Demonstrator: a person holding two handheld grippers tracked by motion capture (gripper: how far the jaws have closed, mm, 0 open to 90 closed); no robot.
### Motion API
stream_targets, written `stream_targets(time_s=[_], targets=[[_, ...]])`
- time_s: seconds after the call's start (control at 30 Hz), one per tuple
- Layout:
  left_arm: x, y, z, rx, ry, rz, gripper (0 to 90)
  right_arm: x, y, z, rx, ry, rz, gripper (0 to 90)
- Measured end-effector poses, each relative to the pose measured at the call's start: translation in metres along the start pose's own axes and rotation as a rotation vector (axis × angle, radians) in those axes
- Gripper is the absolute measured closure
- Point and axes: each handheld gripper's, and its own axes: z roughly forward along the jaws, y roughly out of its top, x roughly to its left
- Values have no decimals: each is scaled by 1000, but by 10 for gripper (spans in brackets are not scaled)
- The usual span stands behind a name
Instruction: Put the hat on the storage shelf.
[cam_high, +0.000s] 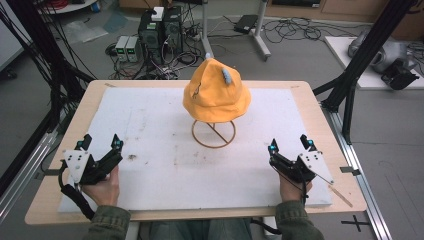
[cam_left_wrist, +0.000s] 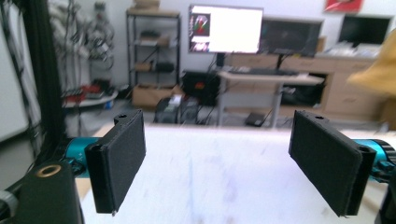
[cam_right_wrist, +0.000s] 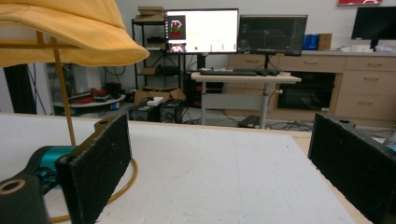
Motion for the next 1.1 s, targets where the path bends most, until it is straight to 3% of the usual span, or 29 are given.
stream_targets(time_s=[0.1, 0.33, 0.5, 1.1], targets=[[0, -6, 2, 5, 9, -13, 190, 2, -2, -1, 12, -9, 5, 57], [-3, -7, 4, 15, 4, 7, 190, 0, -3, -1, 12, -25, 0, 57], [-3, -7, 5, 19, 7, 12, 190, -3, -3, -1, 21, -30, 23, 57], [-4, -10, 4, 36, 0, 34, 190, -1, -7, 4, 77, -10, 20, 58]])
